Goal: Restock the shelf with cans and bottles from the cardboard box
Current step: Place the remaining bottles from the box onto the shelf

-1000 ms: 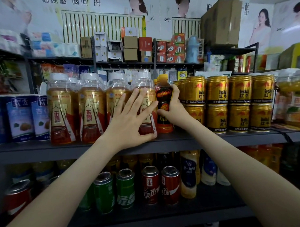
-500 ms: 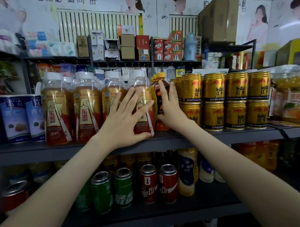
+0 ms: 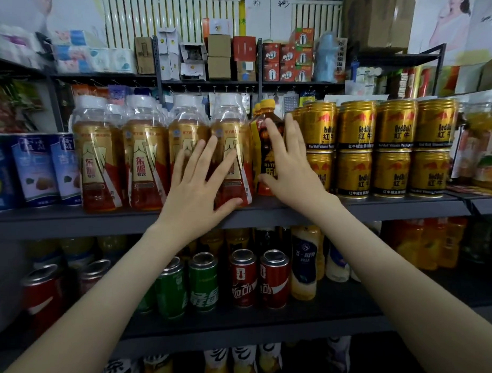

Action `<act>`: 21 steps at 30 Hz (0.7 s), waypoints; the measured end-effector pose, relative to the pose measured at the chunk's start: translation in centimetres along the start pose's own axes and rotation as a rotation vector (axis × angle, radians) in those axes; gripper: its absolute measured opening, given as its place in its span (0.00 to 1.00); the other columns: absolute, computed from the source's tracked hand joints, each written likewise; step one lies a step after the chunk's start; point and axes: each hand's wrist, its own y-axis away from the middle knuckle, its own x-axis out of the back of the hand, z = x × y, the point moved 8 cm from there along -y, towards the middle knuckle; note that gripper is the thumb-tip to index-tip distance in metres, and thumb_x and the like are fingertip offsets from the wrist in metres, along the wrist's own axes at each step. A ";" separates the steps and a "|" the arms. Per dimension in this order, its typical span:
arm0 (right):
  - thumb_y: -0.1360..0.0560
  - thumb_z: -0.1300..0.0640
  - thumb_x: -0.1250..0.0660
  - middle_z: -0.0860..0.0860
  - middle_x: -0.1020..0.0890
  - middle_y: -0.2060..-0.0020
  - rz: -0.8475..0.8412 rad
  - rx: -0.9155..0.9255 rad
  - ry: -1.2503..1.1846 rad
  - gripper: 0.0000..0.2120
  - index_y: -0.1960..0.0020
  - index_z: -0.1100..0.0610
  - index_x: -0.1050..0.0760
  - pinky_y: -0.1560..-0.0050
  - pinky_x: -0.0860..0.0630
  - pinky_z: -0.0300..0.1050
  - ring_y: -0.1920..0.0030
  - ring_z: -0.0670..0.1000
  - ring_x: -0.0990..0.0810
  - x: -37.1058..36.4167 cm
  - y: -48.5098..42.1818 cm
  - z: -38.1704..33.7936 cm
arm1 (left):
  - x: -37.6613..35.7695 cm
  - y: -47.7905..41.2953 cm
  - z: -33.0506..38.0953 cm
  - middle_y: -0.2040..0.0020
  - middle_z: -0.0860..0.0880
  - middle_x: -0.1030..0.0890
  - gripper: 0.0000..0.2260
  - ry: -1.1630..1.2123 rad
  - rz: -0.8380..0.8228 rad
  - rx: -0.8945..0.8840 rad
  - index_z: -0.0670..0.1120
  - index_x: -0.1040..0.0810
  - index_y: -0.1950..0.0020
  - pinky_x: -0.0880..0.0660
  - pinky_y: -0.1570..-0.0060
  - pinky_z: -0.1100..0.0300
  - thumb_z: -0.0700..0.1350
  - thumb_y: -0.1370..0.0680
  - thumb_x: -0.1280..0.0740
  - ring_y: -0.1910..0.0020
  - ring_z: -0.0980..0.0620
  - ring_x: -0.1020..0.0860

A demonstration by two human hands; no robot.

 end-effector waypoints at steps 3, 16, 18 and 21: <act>0.25 0.60 0.33 0.58 0.42 0.26 0.219 0.040 -0.059 0.33 0.24 0.57 0.43 0.30 0.44 0.44 0.27 0.56 0.45 2.8 4.5 -2.3 | 0.9 3.2 0.5 0.25 0.40 0.38 0.28 0.167 0.084 0.089 0.45 0.37 0.25 0.49 0.26 0.48 0.55 0.22 0.40 0.25 0.43 0.41; 0.22 0.60 0.36 0.54 0.25 0.40 -0.528 0.418 -0.555 0.18 0.33 0.60 0.31 0.44 0.24 0.49 0.40 0.55 0.26 -17.6 23.7 -22.4 | 3.4 36.0 -1.4 0.41 0.45 0.21 0.17 0.257 -0.320 0.689 0.40 0.25 0.36 0.33 0.39 0.65 0.49 0.19 0.42 0.39 0.51 0.27; 0.21 0.59 0.37 0.54 0.27 0.38 -0.660 0.458 -0.580 0.19 0.31 0.59 0.32 0.41 0.27 0.49 0.37 0.55 0.29 -21.0 26.6 -26.9 | 5.5 42.2 -3.0 0.43 0.44 0.20 0.17 0.182 -0.361 0.791 0.40 0.24 0.38 0.33 0.42 0.66 0.49 0.20 0.42 0.41 0.52 0.27; 0.20 0.57 0.39 0.54 0.28 0.36 -0.820 0.558 -0.606 0.20 0.29 0.59 0.34 0.38 0.28 0.49 0.34 0.54 0.30 -25.5 31.0 -34.4 | 9.2 51.3 -5.8 0.46 0.42 0.19 0.17 0.063 -0.403 0.962 0.39 0.23 0.40 0.33 0.43 0.63 0.49 0.21 0.41 0.43 0.52 0.28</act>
